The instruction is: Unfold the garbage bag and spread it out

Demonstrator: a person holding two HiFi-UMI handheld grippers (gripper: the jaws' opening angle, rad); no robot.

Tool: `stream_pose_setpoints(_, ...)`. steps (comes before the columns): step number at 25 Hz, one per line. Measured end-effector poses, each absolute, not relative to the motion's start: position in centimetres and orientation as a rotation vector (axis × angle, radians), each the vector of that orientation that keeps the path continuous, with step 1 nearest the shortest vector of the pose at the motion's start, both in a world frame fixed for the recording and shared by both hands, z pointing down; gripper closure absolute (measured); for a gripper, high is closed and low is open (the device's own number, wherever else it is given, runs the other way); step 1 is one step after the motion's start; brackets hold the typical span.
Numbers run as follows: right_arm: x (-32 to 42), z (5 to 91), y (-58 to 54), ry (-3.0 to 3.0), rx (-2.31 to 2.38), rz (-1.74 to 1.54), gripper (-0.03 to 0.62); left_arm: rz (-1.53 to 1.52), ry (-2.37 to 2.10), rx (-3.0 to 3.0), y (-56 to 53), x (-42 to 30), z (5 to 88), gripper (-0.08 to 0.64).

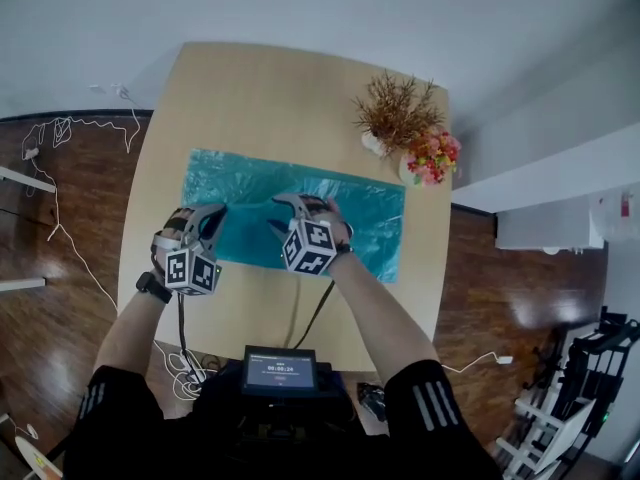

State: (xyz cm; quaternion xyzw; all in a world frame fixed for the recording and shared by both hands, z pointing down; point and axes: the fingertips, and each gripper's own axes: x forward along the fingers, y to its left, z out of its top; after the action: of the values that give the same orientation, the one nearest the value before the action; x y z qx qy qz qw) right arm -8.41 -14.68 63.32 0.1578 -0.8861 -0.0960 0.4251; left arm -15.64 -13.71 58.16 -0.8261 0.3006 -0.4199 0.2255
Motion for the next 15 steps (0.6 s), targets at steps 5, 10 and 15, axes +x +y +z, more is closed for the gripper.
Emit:
stream_pose_setpoints(5, -9.5, 64.7, -15.1, -2.168, 0.428, -0.253, 0.448, -1.14, 0.798, -2.295, -12.8, -15.2, 58.1, 0.56)
stream_pose_setpoints(10, -9.4, 65.4, -15.4, -2.14, 0.489, -0.23, 0.575, -1.133, 0.788, -2.31, -12.7, -15.5, 58.6, 0.56)
stream_pose_setpoints(15, -9.2, 65.1, -15.7, -2.138, 0.553, -0.222, 0.575, -1.114, 0.799, -2.349, -12.4, -15.6, 57.3, 0.484)
